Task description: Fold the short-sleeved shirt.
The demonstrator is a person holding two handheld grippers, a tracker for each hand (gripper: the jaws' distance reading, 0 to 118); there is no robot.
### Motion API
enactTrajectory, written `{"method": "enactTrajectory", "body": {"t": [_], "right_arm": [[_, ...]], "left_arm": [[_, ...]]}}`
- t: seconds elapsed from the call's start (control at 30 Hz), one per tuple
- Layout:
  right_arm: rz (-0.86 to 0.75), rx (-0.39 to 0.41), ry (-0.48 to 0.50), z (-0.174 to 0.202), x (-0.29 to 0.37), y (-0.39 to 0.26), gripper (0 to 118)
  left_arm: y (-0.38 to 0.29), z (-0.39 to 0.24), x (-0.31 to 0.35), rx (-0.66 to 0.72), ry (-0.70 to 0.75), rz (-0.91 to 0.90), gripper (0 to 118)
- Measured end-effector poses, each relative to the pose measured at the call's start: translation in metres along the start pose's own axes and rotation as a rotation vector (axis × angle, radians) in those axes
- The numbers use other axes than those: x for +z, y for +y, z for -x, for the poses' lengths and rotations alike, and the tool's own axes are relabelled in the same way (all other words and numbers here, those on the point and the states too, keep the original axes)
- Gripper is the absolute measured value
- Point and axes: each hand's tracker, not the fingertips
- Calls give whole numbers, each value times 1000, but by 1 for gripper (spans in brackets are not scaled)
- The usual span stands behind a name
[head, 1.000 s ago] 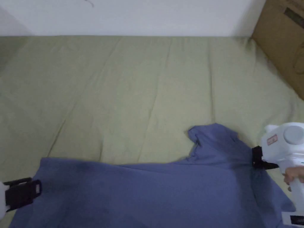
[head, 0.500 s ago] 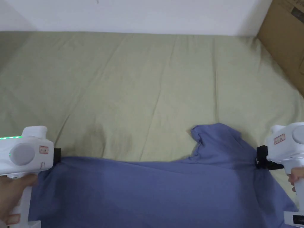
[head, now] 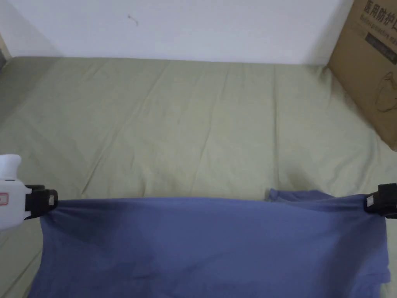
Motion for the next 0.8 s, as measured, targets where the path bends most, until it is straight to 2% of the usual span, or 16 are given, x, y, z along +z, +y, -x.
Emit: {"method": "enactTrajectory", "body": {"t": [0.17, 0.23, 0.37, 0.43, 0.5, 0.53, 0.57, 0.6, 0.63, 0.7, 0.73, 0.8], "right_arm": [[19, 20, 2, -14, 52, -80, 1], [57, 22, -32, -20, 56, -118, 1], [223, 15, -81, -32, 30, -192, 1], [221, 45, -114, -35, 12, -219, 1], [222, 40, -89, -35, -1, -232, 1], [215, 34, -93, -32, -1, -233, 8], [181, 37, -98, -29, 4, -230, 15], [173, 36, -96, -35, 5, -225, 34], [170, 42, -113, -32, 11, -220, 61], [123, 52, -125, -26, 29, -213, 61], [88, 69, -119, -19, 42, -208, 61], [10, 100, -89, -4, 62, -204, 61]], "left_arm": [[-68, 10, 55, -4, -19, 31, 0], [-98, 13, 65, -28, 35, 76, 0], [-161, 19, 62, 4, 44, 175, 0], [-183, 19, 53, 16, 63, 202, 0], [-196, 21, 40, 0, 89, 232, 0], [-200, 25, 35, 3, 99, 267, 2], [-201, 25, 34, 12, 95, 237, 7], [-201, 26, 36, 17, 88, 201, 17], [-196, 26, 41, 22, 81, 194, 39], [-187, 30, 49, 61, 61, 180, 85], [-184, 33, 57, 70, 57, 171, 99], [-177, 37, 81, 88, 32, 70, 100]]}}
